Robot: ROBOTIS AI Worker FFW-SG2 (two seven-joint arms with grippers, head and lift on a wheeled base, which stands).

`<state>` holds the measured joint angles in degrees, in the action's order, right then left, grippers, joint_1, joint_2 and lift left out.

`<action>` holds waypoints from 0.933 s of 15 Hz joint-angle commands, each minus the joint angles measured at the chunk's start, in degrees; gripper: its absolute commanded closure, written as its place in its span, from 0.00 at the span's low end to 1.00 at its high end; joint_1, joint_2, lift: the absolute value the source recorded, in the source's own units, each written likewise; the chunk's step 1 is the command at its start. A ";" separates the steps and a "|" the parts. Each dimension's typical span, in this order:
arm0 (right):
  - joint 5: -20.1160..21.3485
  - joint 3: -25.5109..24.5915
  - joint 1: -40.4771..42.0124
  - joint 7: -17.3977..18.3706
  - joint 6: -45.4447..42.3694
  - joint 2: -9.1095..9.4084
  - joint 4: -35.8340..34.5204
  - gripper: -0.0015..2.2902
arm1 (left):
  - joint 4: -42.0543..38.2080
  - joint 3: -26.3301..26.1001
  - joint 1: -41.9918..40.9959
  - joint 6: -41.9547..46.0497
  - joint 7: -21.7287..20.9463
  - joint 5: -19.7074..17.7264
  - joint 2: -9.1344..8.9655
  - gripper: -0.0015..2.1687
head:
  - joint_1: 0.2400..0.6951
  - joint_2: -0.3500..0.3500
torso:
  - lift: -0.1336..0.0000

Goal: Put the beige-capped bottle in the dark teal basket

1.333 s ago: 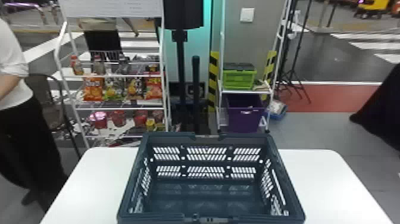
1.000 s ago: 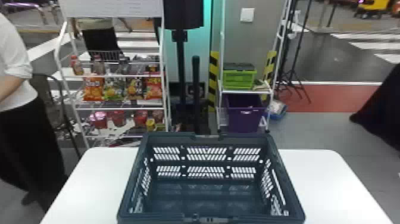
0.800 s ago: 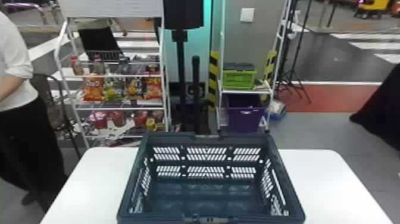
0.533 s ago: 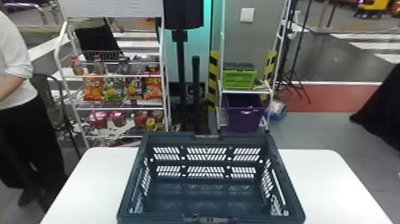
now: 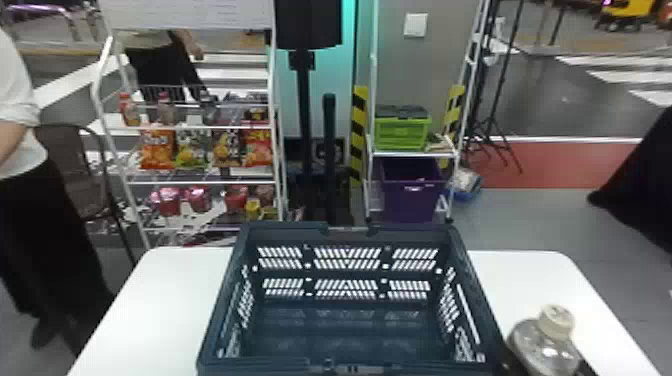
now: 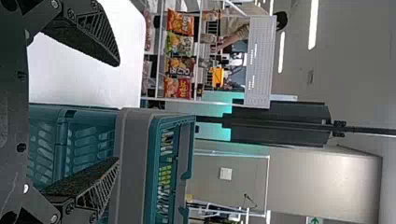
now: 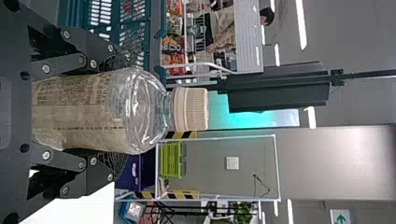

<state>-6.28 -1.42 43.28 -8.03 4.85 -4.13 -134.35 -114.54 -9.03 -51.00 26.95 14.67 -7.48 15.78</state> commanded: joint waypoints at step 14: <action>2.76 16.54 -43.36 5.04 62.96 0.62 5.16 0.93 | 0.63 0.42 -0.06 0.86 0.00 -0.26 0.04 0.08 | 0.57 0.50 | 1.00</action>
<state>-2.85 14.35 3.75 -3.01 64.74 -4.34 -131.99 -113.86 -8.65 -51.00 27.76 14.67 -7.70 15.80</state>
